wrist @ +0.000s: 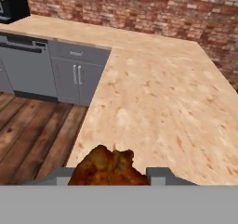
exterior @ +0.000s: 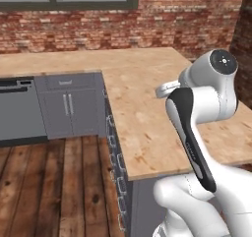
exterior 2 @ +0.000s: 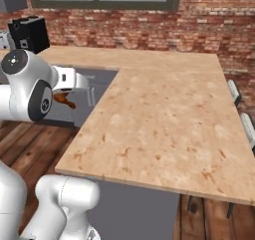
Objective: Open the fridge, remove the orange, corn, and chicken drumstick, and place them on any counter.
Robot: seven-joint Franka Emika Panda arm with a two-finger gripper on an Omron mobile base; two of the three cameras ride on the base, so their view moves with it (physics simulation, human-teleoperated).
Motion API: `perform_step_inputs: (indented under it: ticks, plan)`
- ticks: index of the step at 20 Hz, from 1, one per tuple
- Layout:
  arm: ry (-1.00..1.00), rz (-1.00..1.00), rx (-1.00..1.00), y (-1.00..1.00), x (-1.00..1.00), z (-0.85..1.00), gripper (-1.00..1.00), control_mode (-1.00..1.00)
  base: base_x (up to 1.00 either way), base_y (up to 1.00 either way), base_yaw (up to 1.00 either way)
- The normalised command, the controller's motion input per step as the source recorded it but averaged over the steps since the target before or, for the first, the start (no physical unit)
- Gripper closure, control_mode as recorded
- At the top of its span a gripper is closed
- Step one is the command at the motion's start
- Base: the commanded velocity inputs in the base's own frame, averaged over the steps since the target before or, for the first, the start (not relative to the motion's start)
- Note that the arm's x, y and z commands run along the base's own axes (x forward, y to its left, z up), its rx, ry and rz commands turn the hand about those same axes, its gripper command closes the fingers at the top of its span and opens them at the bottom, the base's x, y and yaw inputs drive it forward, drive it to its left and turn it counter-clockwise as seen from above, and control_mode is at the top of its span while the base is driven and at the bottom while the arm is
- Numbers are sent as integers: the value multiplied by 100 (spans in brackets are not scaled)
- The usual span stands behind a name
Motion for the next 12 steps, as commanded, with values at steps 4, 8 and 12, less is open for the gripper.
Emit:
perform_step_inputs:
  ticks: [4, 8, 12]
  plan:
    - [0, 0, 0, 0, 0, 0, 100, 100, 60, 1, 0]
    - [19, 0, 0, 0, 62, -42, 100, -100, 18, 1, 0]
    - [22, 0, 0, 0, 60, -62, 100, -100, 0, 0, 0]
